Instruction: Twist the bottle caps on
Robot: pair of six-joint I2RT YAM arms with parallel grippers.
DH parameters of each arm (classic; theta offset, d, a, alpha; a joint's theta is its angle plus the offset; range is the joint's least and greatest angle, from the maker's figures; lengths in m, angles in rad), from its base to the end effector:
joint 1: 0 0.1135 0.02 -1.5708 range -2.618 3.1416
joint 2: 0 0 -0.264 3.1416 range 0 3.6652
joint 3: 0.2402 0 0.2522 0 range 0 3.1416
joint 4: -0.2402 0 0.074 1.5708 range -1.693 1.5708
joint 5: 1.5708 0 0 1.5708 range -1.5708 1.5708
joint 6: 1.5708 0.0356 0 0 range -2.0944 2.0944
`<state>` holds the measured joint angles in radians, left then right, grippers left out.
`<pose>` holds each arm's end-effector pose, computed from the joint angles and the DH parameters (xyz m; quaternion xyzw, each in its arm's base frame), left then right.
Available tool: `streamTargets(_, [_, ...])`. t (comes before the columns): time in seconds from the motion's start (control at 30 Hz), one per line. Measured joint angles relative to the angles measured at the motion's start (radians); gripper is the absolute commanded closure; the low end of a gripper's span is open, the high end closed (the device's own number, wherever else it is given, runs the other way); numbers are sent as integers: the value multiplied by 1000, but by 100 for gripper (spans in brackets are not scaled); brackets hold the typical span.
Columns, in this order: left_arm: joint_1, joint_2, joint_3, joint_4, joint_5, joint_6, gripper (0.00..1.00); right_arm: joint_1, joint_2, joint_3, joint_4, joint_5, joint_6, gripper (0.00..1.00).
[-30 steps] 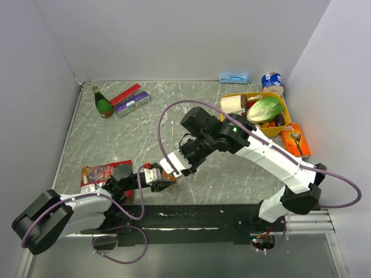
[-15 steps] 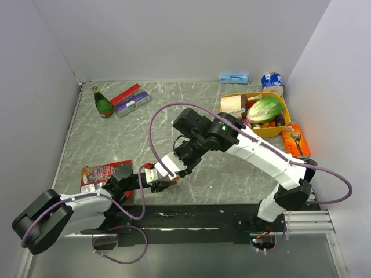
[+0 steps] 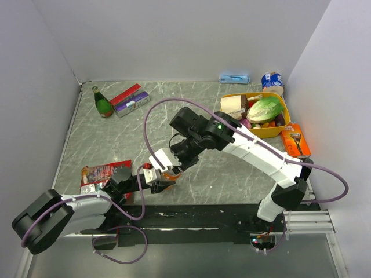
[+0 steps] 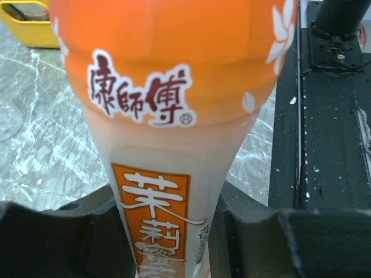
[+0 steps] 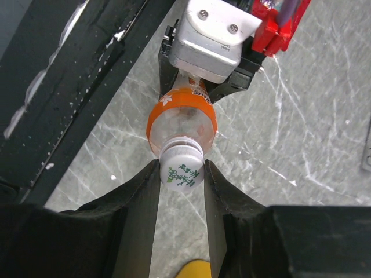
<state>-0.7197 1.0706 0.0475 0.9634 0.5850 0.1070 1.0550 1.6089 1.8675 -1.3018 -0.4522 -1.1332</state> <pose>0.1191 -0.1306 0.1611 0.4610 0.5589 -0.3981 0.5627 0.1369 0.2729 0.4063 -0.8628 0.3798 0.2063 0.2624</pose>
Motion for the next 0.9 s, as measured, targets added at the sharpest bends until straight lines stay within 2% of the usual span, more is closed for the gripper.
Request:
streamTargets(0.43, [-2,22,-2,18,-103,-109,99,-35,102,109,-1,46,173,82])
streamTargets(0.9, [-2,26,-2,32,-211,-139,99,-64,196,232,-19,71,342,83])
